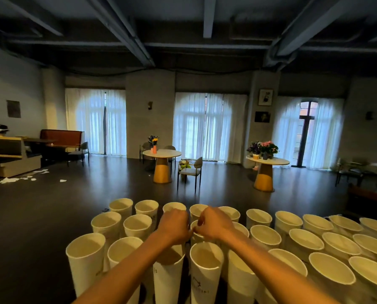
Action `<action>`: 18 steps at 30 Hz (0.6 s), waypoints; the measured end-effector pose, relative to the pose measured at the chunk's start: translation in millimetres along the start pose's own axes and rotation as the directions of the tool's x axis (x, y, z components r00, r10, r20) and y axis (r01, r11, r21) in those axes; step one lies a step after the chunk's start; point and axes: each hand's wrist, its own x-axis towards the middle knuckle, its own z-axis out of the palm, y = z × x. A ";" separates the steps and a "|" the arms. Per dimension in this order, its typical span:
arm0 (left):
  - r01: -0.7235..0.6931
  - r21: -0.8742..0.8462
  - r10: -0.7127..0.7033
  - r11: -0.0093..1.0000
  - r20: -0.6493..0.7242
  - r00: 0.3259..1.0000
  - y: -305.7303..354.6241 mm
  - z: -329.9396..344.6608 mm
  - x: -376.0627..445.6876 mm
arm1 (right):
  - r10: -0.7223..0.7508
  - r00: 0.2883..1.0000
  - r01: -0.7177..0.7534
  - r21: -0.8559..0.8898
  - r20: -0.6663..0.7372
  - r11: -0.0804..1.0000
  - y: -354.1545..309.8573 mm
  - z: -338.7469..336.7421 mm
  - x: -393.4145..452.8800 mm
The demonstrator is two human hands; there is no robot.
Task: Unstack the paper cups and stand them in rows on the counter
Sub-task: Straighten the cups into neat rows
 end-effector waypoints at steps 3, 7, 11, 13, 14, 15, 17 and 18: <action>0.062 0.026 -0.062 0.998 0.008 0.998 -4.5 14.9 5.1 | -0.014 0.999 0.015 -0.028 0.029 0.999 2.2 14.5 6.5; 0.102 0.038 -0.103 0.994 0.040 0.994 -11.8 21.1 8.5 | -0.060 0.995 0.063 -0.044 0.074 0.997 5.2 27.3 14.1; 0.101 0.105 -0.110 0.989 0.087 0.990 -15.5 15.6 12.0 | -0.084 0.993 0.087 -0.036 0.087 0.996 3.7 36.5 18.2; 0.099 0.133 -0.111 0.986 0.089 0.990 -18.3 15.0 13.6 | -0.086 0.994 0.088 -0.017 0.067 0.996 2.9 40.1 19.8; 0.101 0.138 -0.113 0.985 0.085 0.990 -19.6 15.0 13.6 | -0.088 0.994 0.089 -0.009 0.063 0.996 2.6 40.5 19.6; 0.103 0.142 -0.115 0.984 0.079 0.990 -20.9 14.8 13.6 | -0.091 0.994 0.091 -0.009 0.061 0.996 1.9 41.0 19.6; 0.109 0.150 -0.119 0.983 0.063 0.991 -24.0 15.7 14.0 | -0.095 0.994 0.095 -0.009 0.045 0.995 1.2 41.9 19.2; 0.113 0.153 -0.124 0.982 0.060 0.990 -24.9 16.0 13.6 | -0.097 0.995 0.096 0.009 0.032 0.995 1.4 43.4 18.8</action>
